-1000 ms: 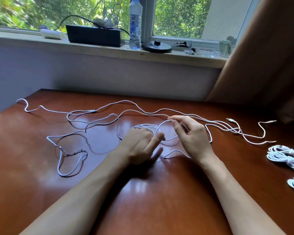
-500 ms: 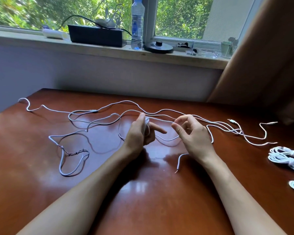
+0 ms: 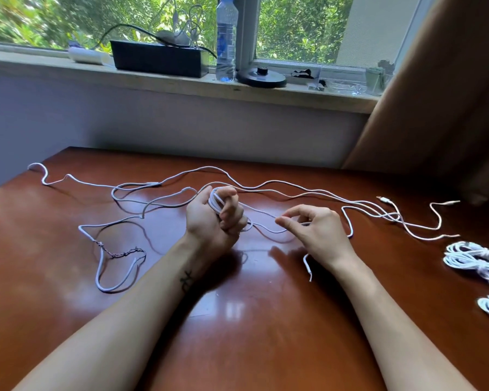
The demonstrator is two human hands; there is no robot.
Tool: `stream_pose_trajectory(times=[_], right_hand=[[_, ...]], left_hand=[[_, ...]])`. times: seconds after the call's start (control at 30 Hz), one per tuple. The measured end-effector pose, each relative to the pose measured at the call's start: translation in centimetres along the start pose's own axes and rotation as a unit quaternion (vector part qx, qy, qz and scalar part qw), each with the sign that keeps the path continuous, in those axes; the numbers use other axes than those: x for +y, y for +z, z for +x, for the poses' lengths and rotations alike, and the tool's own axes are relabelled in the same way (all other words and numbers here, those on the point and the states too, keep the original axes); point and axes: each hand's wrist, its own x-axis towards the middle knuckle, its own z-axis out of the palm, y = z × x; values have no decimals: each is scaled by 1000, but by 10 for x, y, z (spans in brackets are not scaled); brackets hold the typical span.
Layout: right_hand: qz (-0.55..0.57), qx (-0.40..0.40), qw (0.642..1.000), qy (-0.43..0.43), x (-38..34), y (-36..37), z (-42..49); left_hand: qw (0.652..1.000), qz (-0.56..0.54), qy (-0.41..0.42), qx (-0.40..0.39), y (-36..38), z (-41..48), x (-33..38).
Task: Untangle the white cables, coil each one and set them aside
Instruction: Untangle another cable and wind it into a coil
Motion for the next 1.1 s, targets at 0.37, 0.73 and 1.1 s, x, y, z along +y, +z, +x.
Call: stream_pose_trajectory(times=[0.37,0.73,1.1], right_hand=[[39,-120,992,10,-5,7,-8],[149,-163,975,-13,-23,13,-12],[325,-80,942,23,-32,6,-9]], left_hand=[[997,-74,7,16,-2,3,15],[956,244,129,101,-1,15,-2],[884,431,177,33,-2,10,-12]])
